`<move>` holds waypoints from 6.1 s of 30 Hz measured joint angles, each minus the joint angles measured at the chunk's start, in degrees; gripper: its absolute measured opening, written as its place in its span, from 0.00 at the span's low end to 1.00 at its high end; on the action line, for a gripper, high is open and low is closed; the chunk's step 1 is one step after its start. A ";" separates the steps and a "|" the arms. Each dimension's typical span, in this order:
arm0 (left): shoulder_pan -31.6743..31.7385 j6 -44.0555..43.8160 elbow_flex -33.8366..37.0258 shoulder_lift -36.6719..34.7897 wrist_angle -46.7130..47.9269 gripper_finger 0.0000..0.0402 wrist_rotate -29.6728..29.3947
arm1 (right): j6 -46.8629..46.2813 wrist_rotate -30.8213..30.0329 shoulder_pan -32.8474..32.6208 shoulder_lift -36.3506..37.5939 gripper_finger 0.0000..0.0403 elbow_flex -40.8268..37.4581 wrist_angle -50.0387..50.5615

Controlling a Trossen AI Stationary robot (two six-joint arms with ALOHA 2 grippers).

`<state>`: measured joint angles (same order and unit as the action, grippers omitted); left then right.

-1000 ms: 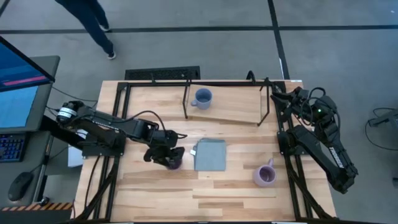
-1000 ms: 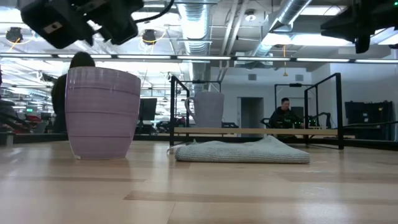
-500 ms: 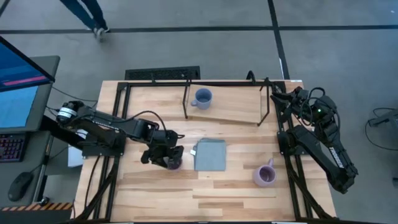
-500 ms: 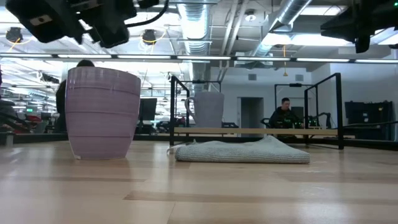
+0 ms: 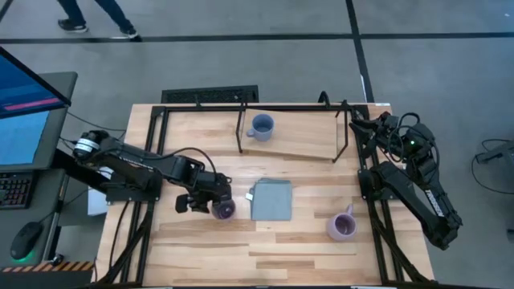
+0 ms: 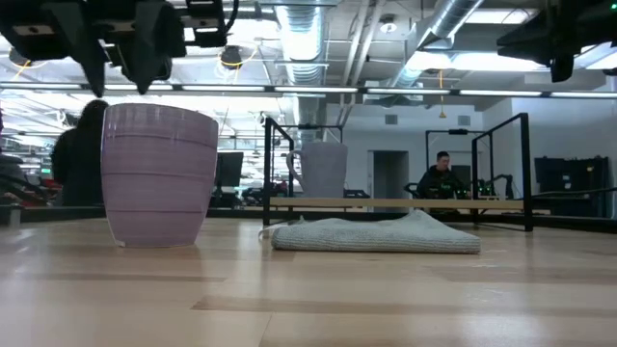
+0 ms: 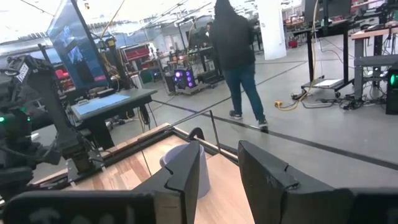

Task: Stack small to large cups/mugs on shelf
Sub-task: Put the left violet cup on the shelf

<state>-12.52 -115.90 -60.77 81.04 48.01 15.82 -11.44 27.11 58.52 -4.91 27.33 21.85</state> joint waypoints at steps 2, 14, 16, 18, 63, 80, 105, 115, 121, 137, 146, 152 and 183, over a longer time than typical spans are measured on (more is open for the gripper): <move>-0.50 -1.71 0.00 0.66 0.17 0.34 0.26 | 0.03 0.00 0.00 0.00 0.33 0.00 0.01; -1.49 -6.51 -0.04 8.15 -0.66 0.34 0.85 | 0.98 0.00 0.00 0.00 0.33 0.00 0.44; -1.32 -4.36 -0.04 9.42 -1.90 0.34 2.42 | 0.98 0.00 0.00 0.00 0.33 0.00 0.46; -1.28 -1.08 -0.04 10.29 -3.57 0.34 4.42 | 0.98 0.00 0.00 0.00 0.33 0.00 0.46; 0.91 20.91 0.44 11.76 -4.13 0.03 1.43 | 0.98 -0.02 0.00 0.00 0.33 0.00 1.40; -0.02 54.40 0.13 11.81 -4.40 0.01 -6.72 | 1.40 -0.22 0.00 0.00 0.33 0.00 1.75; 14.00 134.91 -23.89 11.99 -0.48 0.01 -28.73 | 1.36 -0.22 0.01 0.00 0.33 0.00 1.73; 22.59 153.82 -23.89 11.99 -6.86 0.01 -24.88 | 1.34 -0.22 0.00 0.00 0.33 0.00 1.70; 25.34 161.09 -28.03 13.55 -8.61 0.01 -20.66 | 1.36 -0.47 0.02 0.00 0.33 0.00 1.67; 28.99 179.51 -72.66 39.97 17.23 0.01 -16.19 | -1.01 -5.10 0.02 -1.59 0.33 0.00 1.77; 29.25 185.47 -71.42 41.62 18.34 0.01 -16.58 | -1.27 -6.47 0.02 -3.13 0.33 0.00 1.92; 28.48 186.39 -71.38 42.18 15.40 0.01 -16.56 | -1.31 -6.50 0.00 -5.39 0.33 0.00 1.92; 28.35 190.44 -71.60 49.52 1.53 0.01 -22.21 | 1.37 -6.23 -3.39 -14.12 0.33 -0.02 -3.62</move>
<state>15.84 74.54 -132.38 130.56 49.54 -6.39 -10.08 20.88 55.13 -19.03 27.31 18.23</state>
